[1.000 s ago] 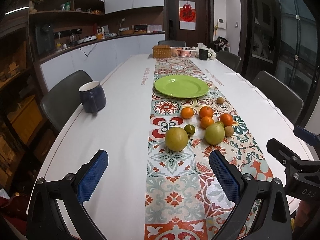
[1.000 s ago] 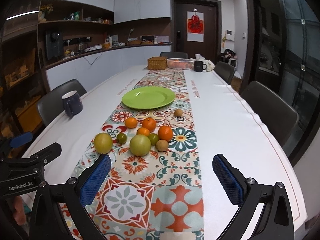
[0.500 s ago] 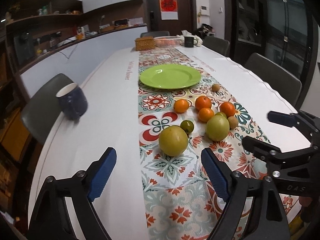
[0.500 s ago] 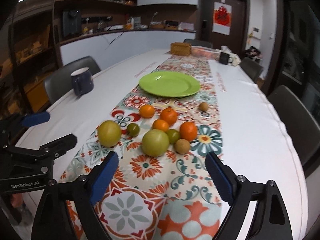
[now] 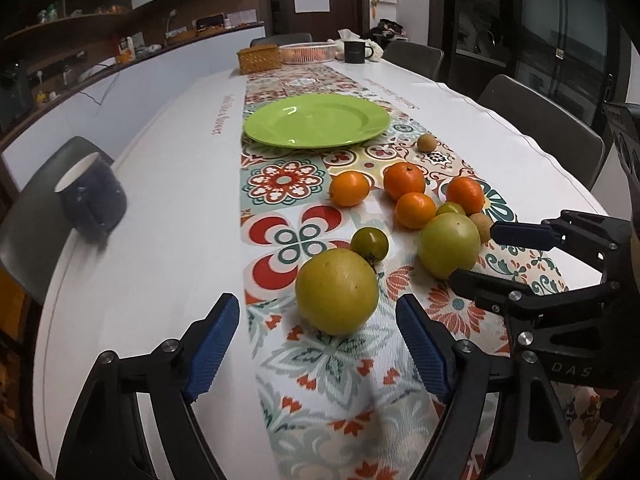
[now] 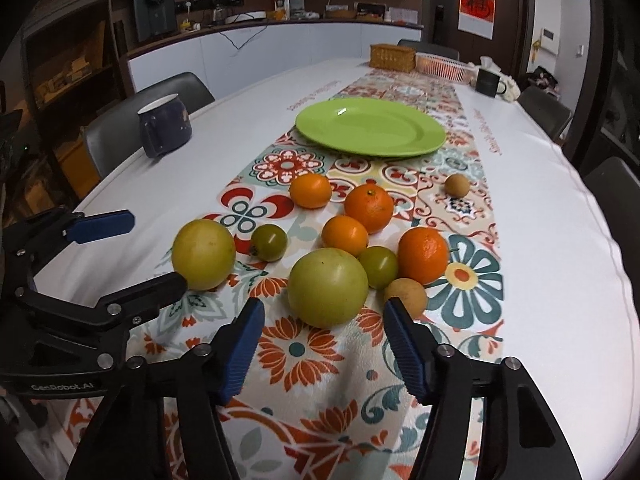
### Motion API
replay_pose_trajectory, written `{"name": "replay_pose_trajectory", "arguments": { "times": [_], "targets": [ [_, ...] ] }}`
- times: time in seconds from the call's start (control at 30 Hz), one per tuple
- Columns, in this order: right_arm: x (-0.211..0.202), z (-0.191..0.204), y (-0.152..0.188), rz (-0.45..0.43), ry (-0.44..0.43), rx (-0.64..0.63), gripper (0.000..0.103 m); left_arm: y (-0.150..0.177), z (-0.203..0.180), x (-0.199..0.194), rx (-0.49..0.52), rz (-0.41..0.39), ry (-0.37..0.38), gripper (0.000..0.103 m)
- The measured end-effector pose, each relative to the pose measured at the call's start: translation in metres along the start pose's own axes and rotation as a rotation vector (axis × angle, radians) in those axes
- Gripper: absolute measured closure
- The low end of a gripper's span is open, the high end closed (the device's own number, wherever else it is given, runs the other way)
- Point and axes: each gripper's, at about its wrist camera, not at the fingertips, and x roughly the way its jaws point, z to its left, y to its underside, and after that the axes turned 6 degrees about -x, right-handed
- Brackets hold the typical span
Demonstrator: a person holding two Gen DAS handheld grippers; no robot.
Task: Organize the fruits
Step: 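Grasp the large yellow-green grapefruit with the right gripper while the left grasps a yellow pomelo, then place both held fruits onto the green plate and open both grippers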
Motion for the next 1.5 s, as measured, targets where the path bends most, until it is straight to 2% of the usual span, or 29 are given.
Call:
{"name": "replay_pose_trajectory", "arguments": {
  "times": [0.2,0.6,0.9,1.5],
  "targets": [
    [0.014,-0.006,-0.002,0.025,-0.014,0.002,0.047,-0.006,-0.001,0.018,0.010,0.031,0.031,0.030],
    [0.027,-0.008,-0.006,0.036,-0.046,-0.003,0.052,-0.009,-0.001,0.036,-0.004,0.081,0.058,0.053],
    [0.023,-0.006,-0.003,0.024,-0.051,-0.004,0.052,-0.007,-0.001,0.030,-0.020,0.079,0.042,0.053],
    [-0.019,0.001,-0.003,-0.069,-0.055,-0.002,0.053,-0.007,-0.001,-0.013,-0.067,0.017,0.016,0.053]
  ]
}}
